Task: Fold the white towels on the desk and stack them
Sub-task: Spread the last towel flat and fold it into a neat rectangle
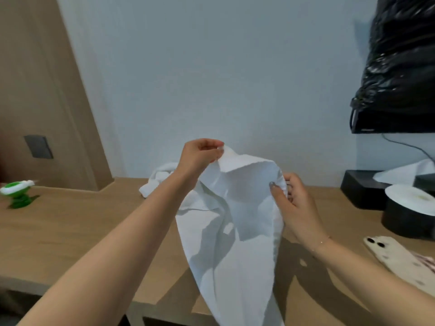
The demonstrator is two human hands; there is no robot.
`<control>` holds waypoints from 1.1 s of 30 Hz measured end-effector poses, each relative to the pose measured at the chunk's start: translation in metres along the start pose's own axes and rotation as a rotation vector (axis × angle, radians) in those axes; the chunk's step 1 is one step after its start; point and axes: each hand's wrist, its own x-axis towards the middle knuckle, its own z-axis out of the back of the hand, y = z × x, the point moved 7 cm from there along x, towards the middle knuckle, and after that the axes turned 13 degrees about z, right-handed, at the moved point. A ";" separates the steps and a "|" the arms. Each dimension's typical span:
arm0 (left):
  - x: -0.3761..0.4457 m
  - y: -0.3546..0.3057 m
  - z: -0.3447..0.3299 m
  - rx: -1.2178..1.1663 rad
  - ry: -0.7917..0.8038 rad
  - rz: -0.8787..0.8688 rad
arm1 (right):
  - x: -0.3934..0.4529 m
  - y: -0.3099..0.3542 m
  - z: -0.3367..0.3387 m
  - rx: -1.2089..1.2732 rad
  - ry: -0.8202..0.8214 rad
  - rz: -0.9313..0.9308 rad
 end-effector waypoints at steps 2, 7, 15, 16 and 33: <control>0.017 -0.002 -0.037 0.044 0.053 -0.003 | 0.006 -0.024 0.022 0.070 -0.109 -0.108; 0.043 0.036 -0.115 0.147 0.273 0.046 | 0.007 -0.095 0.070 0.045 -0.243 -0.325; 0.046 0.130 -0.150 0.700 0.369 -0.142 | 0.002 -0.173 0.116 -0.225 -0.152 -0.475; 0.043 0.141 -0.150 0.781 0.365 -0.191 | 0.002 -0.180 0.119 -0.251 -0.131 -0.497; 0.009 0.197 -0.146 1.223 0.316 -0.171 | -0.002 -0.156 0.038 -1.071 0.762 -0.266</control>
